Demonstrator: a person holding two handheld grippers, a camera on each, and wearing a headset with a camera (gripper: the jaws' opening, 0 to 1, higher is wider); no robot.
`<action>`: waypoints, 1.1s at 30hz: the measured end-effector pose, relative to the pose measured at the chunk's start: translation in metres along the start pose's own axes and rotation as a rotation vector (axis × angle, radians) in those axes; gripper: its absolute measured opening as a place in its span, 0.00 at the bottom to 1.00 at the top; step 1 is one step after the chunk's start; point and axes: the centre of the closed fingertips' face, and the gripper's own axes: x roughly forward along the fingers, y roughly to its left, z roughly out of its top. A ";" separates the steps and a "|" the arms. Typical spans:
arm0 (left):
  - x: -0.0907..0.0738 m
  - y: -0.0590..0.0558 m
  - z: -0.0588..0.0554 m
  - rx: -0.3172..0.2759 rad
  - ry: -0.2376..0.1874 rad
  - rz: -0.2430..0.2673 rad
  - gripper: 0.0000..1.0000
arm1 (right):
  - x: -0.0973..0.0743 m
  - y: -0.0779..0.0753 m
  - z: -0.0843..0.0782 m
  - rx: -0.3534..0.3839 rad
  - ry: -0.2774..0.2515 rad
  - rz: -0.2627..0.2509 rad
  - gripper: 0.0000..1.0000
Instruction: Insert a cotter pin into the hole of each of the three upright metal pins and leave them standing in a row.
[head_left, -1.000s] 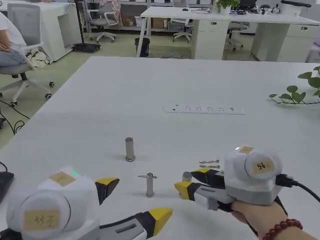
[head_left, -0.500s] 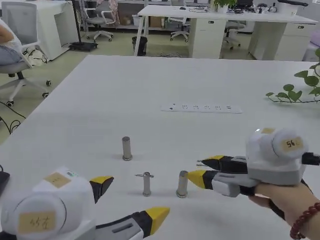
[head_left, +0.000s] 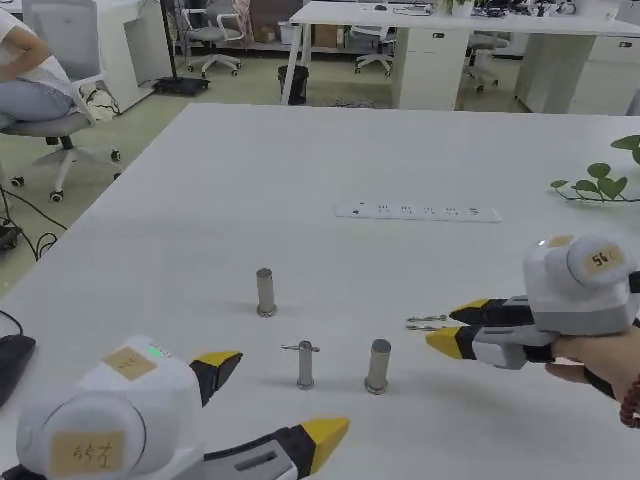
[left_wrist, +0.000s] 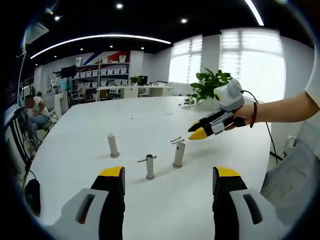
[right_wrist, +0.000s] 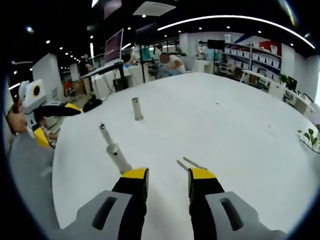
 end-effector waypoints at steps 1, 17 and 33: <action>0.000 0.000 0.000 -0.001 -0.001 0.000 0.71 | 0.001 -0.003 -0.001 -0.009 0.007 -0.003 0.32; 0.004 0.000 -0.003 0.014 0.005 -0.002 0.76 | 0.029 -0.023 -0.017 -0.104 0.156 0.011 0.23; 0.004 -0.003 -0.003 0.045 0.012 -0.004 0.76 | 0.037 -0.027 -0.024 -0.217 0.315 0.087 0.13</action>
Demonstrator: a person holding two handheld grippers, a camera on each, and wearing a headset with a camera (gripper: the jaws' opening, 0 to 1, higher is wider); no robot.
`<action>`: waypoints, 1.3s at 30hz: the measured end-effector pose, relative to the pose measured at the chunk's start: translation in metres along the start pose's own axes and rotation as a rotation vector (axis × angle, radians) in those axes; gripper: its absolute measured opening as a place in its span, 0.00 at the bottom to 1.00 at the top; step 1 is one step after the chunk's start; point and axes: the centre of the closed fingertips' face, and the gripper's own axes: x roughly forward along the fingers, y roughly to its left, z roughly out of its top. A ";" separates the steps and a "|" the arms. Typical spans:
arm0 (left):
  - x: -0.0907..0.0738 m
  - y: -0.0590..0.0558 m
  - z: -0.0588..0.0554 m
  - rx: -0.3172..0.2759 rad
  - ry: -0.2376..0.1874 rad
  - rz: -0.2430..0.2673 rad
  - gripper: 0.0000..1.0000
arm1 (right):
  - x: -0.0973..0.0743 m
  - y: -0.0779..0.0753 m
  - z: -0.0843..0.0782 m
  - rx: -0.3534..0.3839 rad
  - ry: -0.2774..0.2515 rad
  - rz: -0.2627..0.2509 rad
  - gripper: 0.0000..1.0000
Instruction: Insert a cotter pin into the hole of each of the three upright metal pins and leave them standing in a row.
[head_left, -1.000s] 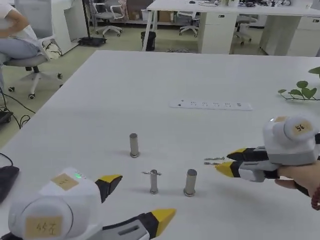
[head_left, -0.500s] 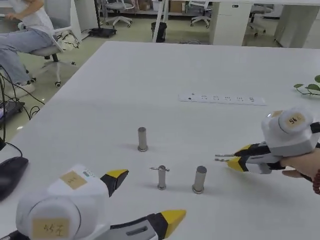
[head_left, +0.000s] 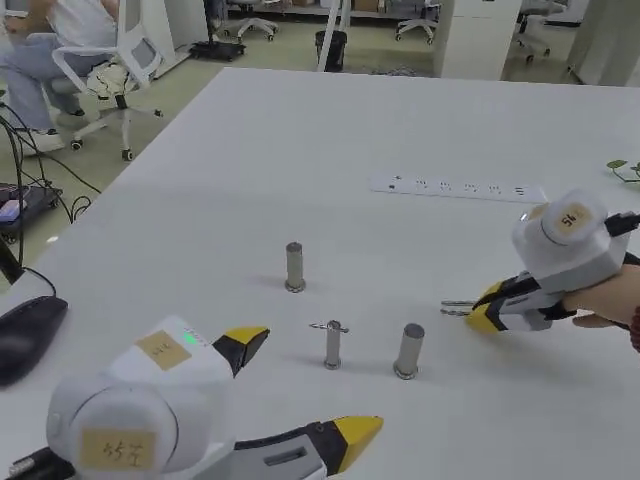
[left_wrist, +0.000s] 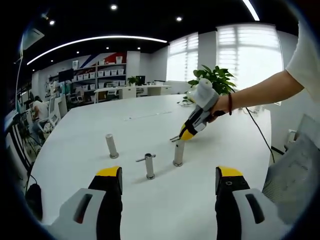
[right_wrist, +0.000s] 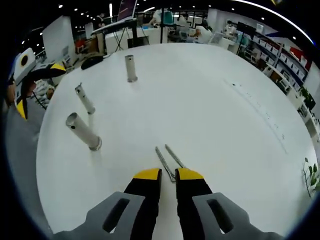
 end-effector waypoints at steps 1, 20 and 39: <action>0.000 0.000 0.000 -0.001 -0.001 0.000 0.76 | 0.000 0.001 0.000 -0.002 0.012 0.014 0.13; -0.002 0.004 -0.001 -0.002 0.013 0.010 0.73 | 0.001 0.001 -0.005 -0.215 0.256 0.043 0.05; -0.005 0.003 0.000 0.006 0.019 0.009 0.71 | -0.005 0.002 -0.005 -0.239 0.227 0.008 0.02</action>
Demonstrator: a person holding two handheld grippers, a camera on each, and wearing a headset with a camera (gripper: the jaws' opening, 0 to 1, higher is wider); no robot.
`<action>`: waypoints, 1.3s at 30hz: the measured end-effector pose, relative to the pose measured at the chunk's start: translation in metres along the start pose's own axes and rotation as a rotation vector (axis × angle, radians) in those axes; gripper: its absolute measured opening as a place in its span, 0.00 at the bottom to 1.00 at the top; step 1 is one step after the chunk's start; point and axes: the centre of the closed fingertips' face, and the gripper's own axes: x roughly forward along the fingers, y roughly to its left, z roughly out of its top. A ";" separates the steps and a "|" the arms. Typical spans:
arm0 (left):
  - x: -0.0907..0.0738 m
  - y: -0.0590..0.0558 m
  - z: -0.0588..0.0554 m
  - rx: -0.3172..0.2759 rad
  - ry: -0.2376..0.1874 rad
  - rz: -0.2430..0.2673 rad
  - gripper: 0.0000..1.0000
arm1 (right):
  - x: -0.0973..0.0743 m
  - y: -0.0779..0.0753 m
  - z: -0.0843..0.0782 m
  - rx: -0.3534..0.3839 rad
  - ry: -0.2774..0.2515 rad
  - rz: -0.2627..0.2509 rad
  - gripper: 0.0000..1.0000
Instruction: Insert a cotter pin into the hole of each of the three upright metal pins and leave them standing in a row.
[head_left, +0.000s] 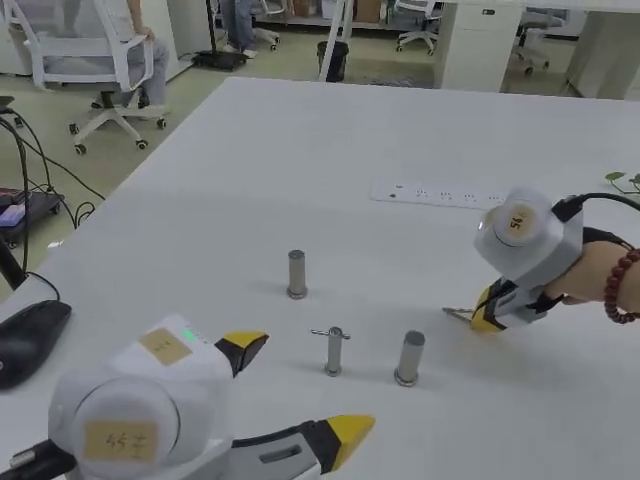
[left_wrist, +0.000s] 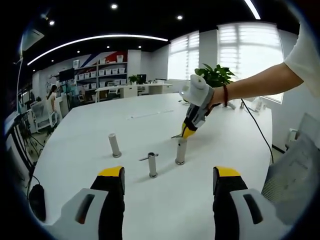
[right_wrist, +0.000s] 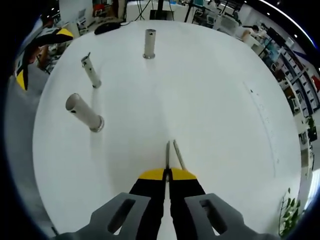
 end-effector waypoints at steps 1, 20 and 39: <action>0.000 -0.001 0.000 0.006 0.002 -0.002 0.71 | -0.001 0.000 0.000 -0.001 -0.003 -0.003 0.02; -0.001 -0.020 0.015 -0.016 -0.016 -0.068 0.60 | -0.057 0.027 0.017 -0.036 -0.133 -0.081 0.02; 0.011 -0.041 0.031 -0.030 -0.018 -0.160 0.46 | -0.096 0.077 0.045 -0.114 -0.271 -0.084 0.02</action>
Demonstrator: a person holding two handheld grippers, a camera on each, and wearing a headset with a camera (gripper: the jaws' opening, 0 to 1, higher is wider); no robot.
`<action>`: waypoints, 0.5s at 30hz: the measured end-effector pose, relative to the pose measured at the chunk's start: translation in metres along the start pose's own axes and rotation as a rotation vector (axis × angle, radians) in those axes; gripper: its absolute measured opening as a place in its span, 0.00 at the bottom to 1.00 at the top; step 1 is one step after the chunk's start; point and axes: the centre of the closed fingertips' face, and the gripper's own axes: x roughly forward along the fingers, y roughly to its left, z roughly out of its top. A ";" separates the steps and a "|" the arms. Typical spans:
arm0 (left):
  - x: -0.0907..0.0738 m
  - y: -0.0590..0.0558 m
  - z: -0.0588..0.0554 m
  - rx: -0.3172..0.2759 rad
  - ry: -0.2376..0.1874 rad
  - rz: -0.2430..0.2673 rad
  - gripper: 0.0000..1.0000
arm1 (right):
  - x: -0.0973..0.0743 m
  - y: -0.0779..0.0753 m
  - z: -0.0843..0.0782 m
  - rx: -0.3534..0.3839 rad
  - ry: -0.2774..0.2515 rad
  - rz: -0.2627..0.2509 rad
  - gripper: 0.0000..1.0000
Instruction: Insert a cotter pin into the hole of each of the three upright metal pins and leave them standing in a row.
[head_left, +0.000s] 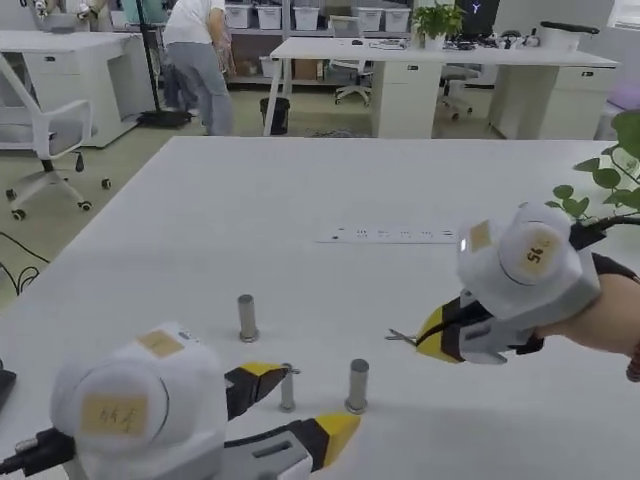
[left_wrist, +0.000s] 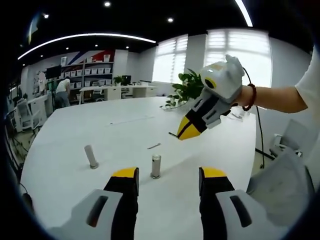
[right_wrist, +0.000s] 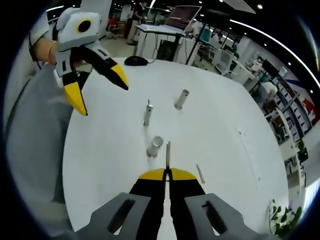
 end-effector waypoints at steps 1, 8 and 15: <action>0.001 -0.001 0.000 -0.005 0.000 -0.006 0.45 | 0.000 0.002 0.002 -0.004 -0.006 0.003 0.02; 0.006 -0.009 0.001 -0.061 -0.002 -0.039 0.38 | -0.001 0.021 0.016 -0.020 -0.054 0.016 0.02; 0.010 -0.017 0.005 -0.116 -0.020 -0.071 0.31 | 0.000 0.041 0.027 -0.038 -0.084 0.045 0.02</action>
